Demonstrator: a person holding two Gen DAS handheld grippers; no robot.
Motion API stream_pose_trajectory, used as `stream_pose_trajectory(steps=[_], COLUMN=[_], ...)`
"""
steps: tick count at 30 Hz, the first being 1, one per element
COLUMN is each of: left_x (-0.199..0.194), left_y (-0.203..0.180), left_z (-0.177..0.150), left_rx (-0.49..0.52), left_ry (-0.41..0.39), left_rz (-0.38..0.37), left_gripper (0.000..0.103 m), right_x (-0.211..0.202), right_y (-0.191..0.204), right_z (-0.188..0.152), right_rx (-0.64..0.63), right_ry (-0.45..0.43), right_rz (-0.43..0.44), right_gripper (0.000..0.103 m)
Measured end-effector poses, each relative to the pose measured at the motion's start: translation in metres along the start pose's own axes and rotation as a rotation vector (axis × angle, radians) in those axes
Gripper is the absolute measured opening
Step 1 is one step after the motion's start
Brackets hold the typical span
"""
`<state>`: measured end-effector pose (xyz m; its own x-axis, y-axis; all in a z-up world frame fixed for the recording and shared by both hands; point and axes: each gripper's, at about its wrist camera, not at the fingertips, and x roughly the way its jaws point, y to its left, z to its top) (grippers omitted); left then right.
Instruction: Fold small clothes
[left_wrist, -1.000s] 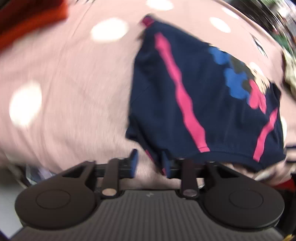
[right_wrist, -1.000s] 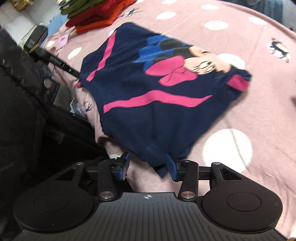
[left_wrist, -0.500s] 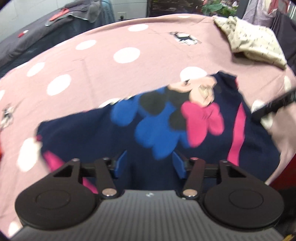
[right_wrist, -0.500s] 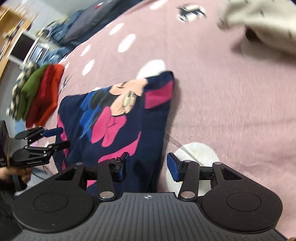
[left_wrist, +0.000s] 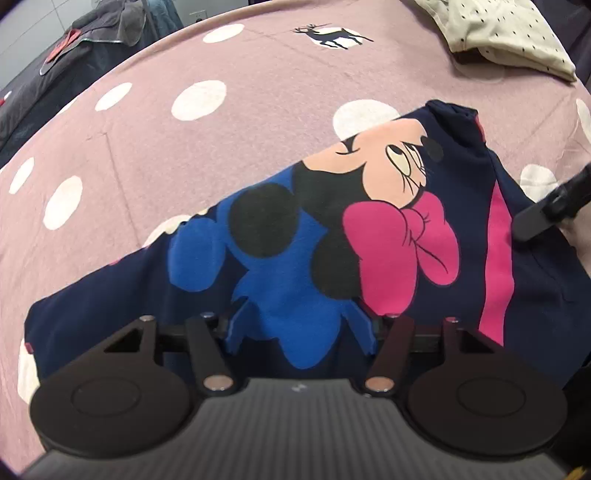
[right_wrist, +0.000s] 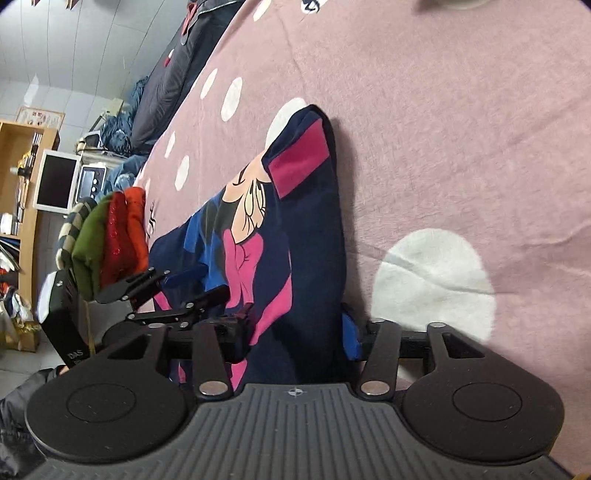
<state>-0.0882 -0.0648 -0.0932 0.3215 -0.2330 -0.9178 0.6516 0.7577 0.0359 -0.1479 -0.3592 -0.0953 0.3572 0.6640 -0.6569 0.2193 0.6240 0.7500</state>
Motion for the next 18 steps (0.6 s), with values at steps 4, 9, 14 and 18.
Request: stream_pose_trajectory(steps=[4, 9, 14, 18], left_x=[-0.026, -0.066, -0.102, -0.125], left_y=[0.021, 0.080, 0.148, 0.185], left_z=[-0.010, -0.049, -0.108, -0.151], left_rx=[-0.077, -0.312, -0.531, -0.629], left_ry=[-0.021, -0.032, -0.007, 0.024], left_rz=[0.023, 0.092, 0.226, 0.331], left_gripper=[0.063, 0.068, 0.071, 0.072], right_x=[-0.004, -0.003, 0.058, 0.137], right_y=[0.014, 0.085, 0.158, 0.218], right_z=[0.005, 0.011, 0.022, 0.011], right_rx=[-0.008, -0.159, -0.252, -0.324], right_ry=[0.010, 0.029, 0.130, 0.222], right_rz=[-0.058, -0.030, 0.048, 0.088], right_gripper=[0.020, 0.018, 0.017, 0.017])
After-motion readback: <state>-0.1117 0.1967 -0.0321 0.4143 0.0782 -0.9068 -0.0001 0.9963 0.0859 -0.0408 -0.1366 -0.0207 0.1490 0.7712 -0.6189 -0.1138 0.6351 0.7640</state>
